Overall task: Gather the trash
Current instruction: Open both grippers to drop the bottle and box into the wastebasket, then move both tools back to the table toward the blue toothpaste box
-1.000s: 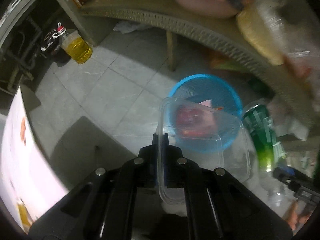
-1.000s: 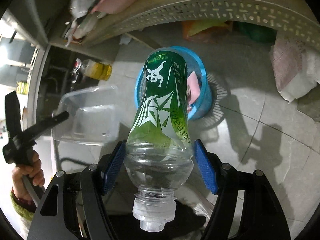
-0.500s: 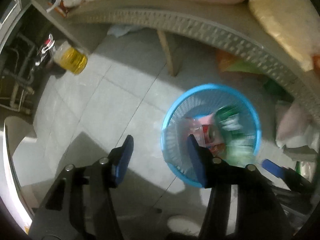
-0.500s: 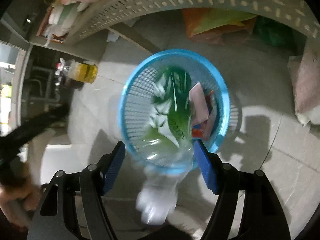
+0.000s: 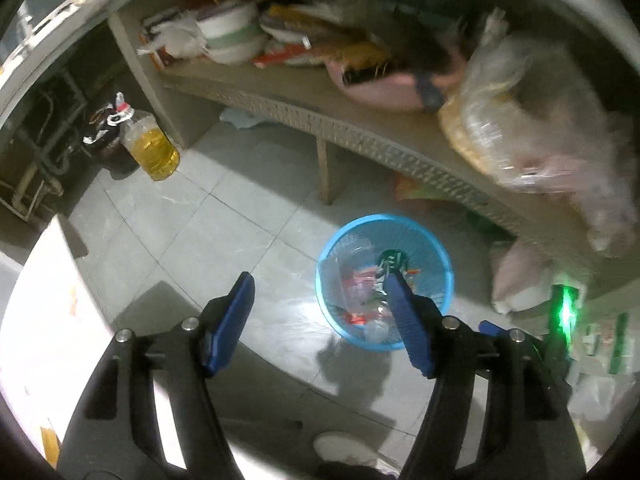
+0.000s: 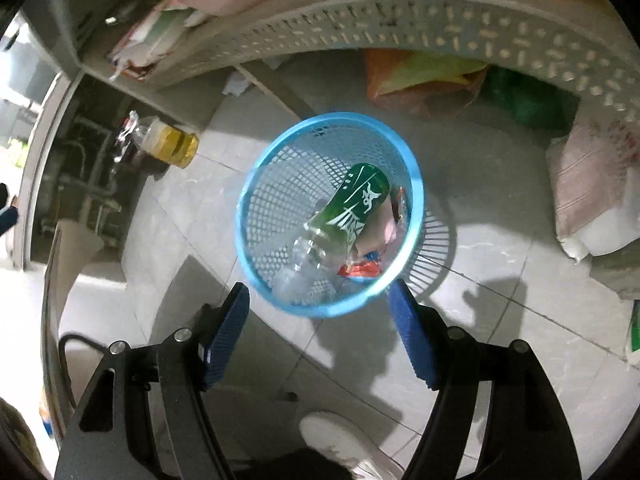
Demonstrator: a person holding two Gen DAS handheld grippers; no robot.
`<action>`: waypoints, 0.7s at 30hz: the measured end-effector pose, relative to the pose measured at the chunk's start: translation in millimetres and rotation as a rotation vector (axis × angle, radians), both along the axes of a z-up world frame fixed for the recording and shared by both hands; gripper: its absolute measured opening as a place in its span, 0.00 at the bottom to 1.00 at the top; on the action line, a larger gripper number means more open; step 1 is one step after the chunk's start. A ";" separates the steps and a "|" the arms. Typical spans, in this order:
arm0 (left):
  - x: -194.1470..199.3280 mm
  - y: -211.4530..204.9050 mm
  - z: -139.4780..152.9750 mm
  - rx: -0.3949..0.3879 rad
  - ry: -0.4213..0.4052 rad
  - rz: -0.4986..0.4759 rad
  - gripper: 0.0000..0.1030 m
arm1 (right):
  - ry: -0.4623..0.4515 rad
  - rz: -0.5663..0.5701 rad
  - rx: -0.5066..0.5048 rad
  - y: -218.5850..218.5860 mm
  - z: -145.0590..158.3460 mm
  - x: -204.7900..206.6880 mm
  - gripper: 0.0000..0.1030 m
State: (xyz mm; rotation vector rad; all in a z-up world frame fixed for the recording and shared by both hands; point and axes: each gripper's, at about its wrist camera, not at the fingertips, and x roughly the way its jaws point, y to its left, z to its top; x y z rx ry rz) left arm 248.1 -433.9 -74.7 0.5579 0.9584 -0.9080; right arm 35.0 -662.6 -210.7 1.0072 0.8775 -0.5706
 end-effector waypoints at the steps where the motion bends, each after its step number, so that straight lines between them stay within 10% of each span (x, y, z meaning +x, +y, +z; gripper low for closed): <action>1: -2.2 12.7 8.1 -0.022 0.001 0.004 0.65 | -0.003 0.011 -0.014 6.0 6.3 -3.9 0.68; 8: -37.0 161.0 62.4 -0.213 0.016 0.105 0.71 | -0.032 0.168 -0.114 66.8 67.2 -25.9 0.72; 21: -104.8 428.8 81.3 -0.297 -0.071 0.525 0.72 | -0.282 0.421 -0.341 166.8 218.9 -46.0 0.80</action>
